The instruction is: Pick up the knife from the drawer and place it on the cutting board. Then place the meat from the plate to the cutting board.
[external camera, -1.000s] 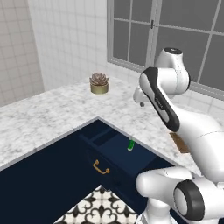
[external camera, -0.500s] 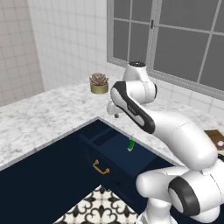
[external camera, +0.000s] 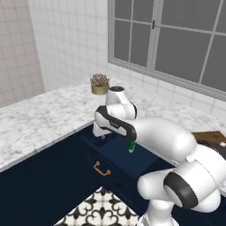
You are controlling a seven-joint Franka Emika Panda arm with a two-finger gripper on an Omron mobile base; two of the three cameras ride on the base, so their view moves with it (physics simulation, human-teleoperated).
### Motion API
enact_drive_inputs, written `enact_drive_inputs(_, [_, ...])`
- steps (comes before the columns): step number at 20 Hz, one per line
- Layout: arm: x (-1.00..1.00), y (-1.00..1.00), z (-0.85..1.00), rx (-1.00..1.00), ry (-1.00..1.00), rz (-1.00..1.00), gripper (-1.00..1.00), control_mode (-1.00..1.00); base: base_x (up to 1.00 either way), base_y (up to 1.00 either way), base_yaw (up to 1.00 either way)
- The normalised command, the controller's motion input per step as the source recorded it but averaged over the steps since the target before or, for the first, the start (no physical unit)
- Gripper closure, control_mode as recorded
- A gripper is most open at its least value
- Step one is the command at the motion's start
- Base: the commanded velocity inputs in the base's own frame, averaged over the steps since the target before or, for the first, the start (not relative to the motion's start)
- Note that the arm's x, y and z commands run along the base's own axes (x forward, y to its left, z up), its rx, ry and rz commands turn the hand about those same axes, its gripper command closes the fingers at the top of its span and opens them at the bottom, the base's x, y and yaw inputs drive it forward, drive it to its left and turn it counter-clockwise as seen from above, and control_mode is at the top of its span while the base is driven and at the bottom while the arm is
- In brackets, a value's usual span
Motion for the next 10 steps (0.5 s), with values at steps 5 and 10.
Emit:
enact_drive_inputs(5, [0.14,-0.02,-0.97,-0.02,0.03,0.00,-1.00,-1.00,0.00,0.00,0.00])
enact_drive_inputs(10, [0.07,0.02,-0.82,0.00,0.00,0.00,-1.00,-1.00,0.00,0.00,0.00])
